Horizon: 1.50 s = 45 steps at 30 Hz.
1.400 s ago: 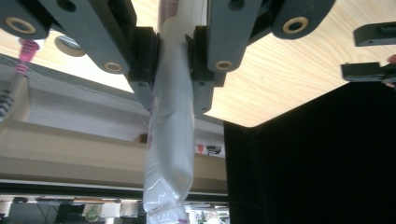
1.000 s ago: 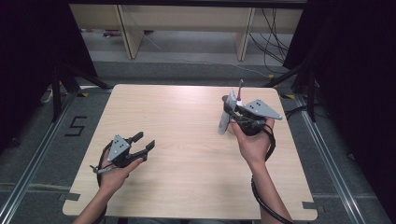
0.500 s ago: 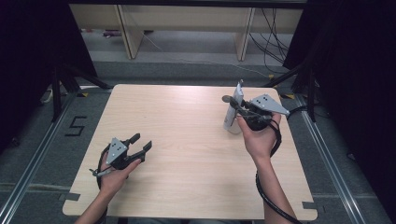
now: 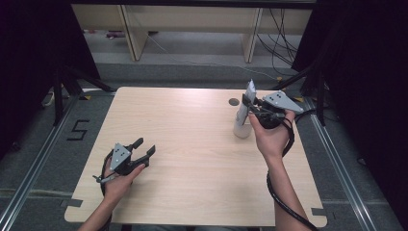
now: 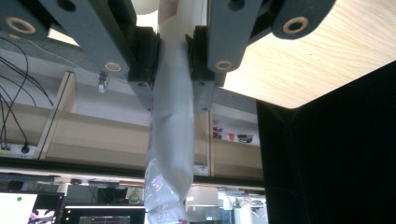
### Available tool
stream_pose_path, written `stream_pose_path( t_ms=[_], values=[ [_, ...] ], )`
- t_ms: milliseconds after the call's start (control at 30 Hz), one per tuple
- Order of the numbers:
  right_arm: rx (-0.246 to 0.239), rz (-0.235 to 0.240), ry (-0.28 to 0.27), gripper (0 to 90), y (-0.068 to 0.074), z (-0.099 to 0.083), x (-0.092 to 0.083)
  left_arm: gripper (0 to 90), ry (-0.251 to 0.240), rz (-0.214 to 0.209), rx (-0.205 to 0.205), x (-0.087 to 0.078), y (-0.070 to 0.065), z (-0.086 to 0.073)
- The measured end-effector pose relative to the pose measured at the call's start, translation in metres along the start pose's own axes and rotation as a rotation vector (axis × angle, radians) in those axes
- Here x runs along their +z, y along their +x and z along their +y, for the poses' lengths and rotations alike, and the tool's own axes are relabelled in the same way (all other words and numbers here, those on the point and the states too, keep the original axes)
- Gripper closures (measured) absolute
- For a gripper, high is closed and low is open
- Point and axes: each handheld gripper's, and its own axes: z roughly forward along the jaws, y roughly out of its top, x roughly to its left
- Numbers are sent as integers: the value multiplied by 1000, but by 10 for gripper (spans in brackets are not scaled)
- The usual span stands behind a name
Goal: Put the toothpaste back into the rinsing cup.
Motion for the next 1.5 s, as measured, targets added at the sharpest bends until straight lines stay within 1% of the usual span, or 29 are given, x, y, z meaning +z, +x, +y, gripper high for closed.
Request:
stream_pose_path(
  t_ms=[67, 100, 133, 200, 267, 333, 367, 400, 433, 533, 567, 600, 667, 733, 800, 833, 867, 900, 967, 1000, 1067, 1100, 1167, 1200, 1233, 1267, 1367, 1400, 1500],
  values=[
    [-9, -5, -8, 773, -3, 2, 1, 399, -3, -3, 3, 0, 0, 0],
    [2, -11, -6, 773, -3, 3, 1, 399, -6, 0, 2, 0, 0, 0],
    [-11, -15, -8, 773, -5, 4, 1, 399, -8, -1, 0, 0, 0, -1],
    [-6, -16, -5, 773, -7, 5, 3, 396, -19, 1, -7, 0, 0, -1],
    [-17, -27, -6, 773, -9, 7, 3, 396, -23, 5, 2, 0, 0, -1],
    [0, -33, -2, 773, -10, 8, 4, 397, -21, 6, 6, 0, 1, -2],
    [-21, -36, -4, 773, -12, 9, 4, 397, -17, 6, 10, 0, 1, -2],
    [-13, -41, -9, 773, -12, 10, 5, 397, -31, -1, 13, 2, 1, -3],
    [-22, -39, -10, 773, -14, 10, 6, 397, -12, 4, 11, 1, 0, -4],
    [-12, -47, -5, 773, -15, 11, 7, 398, -27, -1, 17, 3, 1, -5],
    [-10, -52, -6, 773, -16, 11, 8, 397, -10, 7, 15, 2, 0, -5],
    [-6, -60, -5, 773, -16, 11, 8, 397, -10, 7, 15, 2, 0, -5],
    [-29, -60, -6, 772, -19, 12, 10, 397, -7, 8, 16, 2, 0, -6],
    [-13, -67, -5, 773, -19, 12, 11, 396, -24, 4, 18, 4, 0, -7],
    [-8, -64, -7, 773, -20, 12, 13, 396, -25, 5, 18, 4, 0, -7],
    [-15, -73, -7, 773, -22, 12, 13, 395, -26, 2, 18, 4, 0, -7],
    [-9, -78, -8, 773, -22, 12, 14, 395, -23, 4, 19, 3, 0, -7],
    [-19, -76, -10, 773, -24, 12, 15, 393, -25, 4, 20, 4, 0, -7],
    [-3, -78, -3, 772, -24, 12, 17, 393, -23, 7, 17, 4, 0, -7],
    [-16, -84, -7, 772, -25, 13, 17, 392, -24, 6, 15, 4, 0, -7],
    [-13, -88, -14, 772, -25, 13, 19, 391, -21, 6, 13, 4, 1, -7],
    [-13, -89, -7, 772, -25, 13, 20, 391, -4, 14, 9, 2, 1, -7],
    [-21, -89, -12, 772, -26, 13, 22, 390, -5, 13, 10, 2, 1, -7],
    [-20, -92, -8, 772, -27, 13, 23, 389, -18, 6, 13, 4, 1, -7],
    [-32, -99, -16, 772, -28, 13, 24, 387, -23, 2, 12, 4, 1, -7],
    [-21, -103, -12, 772, -28, 13, 25, 387, -21, 4, 10, 4, 1, -7],
    [-23, -105, -6, 772, -29, 13, 27, 385, -15, 7, 11, 3, 1, -7],
    [-20, -109, -8, 772, -28, 13, 28, 385, -22, 3, 11, 4, 1, -7],
    [-34, -108, -7, 772, -30, 13, 31, 385, -21, 5, 10, 4, 1, -7]
  ],
)
